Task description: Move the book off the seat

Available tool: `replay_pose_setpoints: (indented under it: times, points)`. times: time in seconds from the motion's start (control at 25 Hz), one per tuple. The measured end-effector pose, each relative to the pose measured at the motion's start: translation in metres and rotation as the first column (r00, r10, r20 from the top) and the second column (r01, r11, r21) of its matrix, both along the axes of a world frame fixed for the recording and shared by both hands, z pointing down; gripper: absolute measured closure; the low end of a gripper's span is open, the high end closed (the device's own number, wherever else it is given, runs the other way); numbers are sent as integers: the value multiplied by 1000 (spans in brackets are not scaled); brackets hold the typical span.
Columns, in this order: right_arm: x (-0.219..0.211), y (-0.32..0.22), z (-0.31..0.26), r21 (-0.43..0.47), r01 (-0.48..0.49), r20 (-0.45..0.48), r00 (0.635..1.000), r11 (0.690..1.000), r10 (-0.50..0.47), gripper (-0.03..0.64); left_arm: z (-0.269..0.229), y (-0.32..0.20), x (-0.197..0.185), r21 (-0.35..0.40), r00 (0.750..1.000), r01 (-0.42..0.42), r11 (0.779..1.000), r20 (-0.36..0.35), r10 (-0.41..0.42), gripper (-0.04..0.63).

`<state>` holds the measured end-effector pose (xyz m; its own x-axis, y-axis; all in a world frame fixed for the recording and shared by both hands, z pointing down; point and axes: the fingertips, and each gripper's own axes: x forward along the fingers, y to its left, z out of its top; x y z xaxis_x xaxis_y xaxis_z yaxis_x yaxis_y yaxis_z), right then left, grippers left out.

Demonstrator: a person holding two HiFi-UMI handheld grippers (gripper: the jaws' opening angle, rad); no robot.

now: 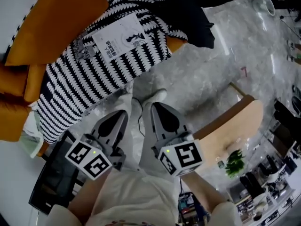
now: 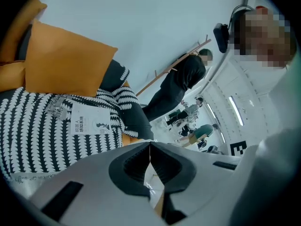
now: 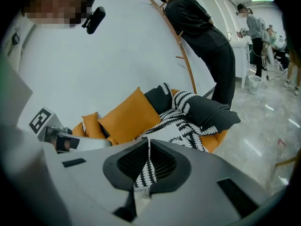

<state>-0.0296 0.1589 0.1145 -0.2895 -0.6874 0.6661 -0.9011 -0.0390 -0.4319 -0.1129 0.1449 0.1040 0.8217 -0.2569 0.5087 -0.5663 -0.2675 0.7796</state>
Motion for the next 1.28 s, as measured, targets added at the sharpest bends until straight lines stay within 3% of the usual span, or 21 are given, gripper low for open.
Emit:
replay_pose_setpoints:
  times: [0.32,0.52,0.8,1.12,1.28]
  points:
    - [-1,-14,51,-32,2,12,1000,999,-2,601,46,-13,-7,10,998,38,999,49,-39,586]
    - [6,-17,76,-71,-14,36,999,997,16,601,68,-16,-10,-27,996,57,998,64,-55,586]
    - [15,-24,112,-124,-72,101,991,990,85,601,99,-18,-12,-8,996,24,1000,85,-23,586]
    - [18,-41,148,-177,-91,170,978,980,122,601,130,-29,-9,-41,992,69,997,106,-65,586]
    - [19,-51,168,-232,-144,227,954,962,197,601,141,-41,-9,-72,989,112,991,109,-104,586]
